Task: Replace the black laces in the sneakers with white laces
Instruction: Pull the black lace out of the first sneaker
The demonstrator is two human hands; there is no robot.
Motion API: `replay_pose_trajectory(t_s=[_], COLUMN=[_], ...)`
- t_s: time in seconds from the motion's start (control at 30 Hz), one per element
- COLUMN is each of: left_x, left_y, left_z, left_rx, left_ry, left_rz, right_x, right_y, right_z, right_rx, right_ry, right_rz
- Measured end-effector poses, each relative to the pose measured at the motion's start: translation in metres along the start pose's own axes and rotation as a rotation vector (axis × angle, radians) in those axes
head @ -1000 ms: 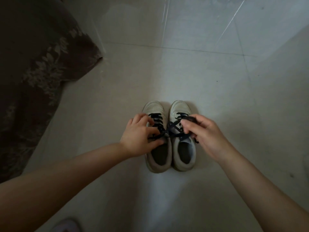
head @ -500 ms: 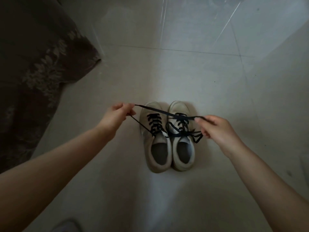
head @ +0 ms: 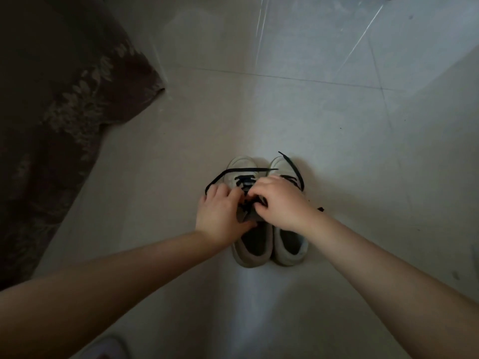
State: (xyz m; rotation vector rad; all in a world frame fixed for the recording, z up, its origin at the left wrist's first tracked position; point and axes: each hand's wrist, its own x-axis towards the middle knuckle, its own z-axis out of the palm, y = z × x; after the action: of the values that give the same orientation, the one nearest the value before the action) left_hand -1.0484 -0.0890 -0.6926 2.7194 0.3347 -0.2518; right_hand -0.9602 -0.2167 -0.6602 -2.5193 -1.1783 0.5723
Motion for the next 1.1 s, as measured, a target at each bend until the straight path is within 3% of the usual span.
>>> replay_pose_trajectory(t_s=[0.2,0.4,0.77,0.93,1.0,1.1], left_x=[-0.009,-0.013,-0.005,-0.001,0.002,0.003], left_y=[-0.013,-0.019,-0.013,-0.017,-0.019,-0.018], left_z=[0.004,0.008,0.003,0.007,0.008,0.009], left_rx=[0.003,0.034,0.126,0.117,0.127,0.145], left_ry=[0.117,0.044,0.017,-0.015,-0.063,-0.087], left_rz=[0.187,0.212,0.267,0.249,0.212,0.175], right_x=[0.006,0.003,0.008,0.010,0.012,0.008], right_y=[-0.005,-0.009,-0.007,-0.011,-0.009,0.002], right_z=[0.009,0.017,0.005,0.011,0.012,0.009], right_rx=[-0.140,-0.010,-0.008,-0.142,-0.077,0.295], right_ry=[-0.089,-0.114,-0.265,-0.271,-0.264,-0.256], right_rz=[-0.049,0.029,0.083,0.051,0.053,0.187])
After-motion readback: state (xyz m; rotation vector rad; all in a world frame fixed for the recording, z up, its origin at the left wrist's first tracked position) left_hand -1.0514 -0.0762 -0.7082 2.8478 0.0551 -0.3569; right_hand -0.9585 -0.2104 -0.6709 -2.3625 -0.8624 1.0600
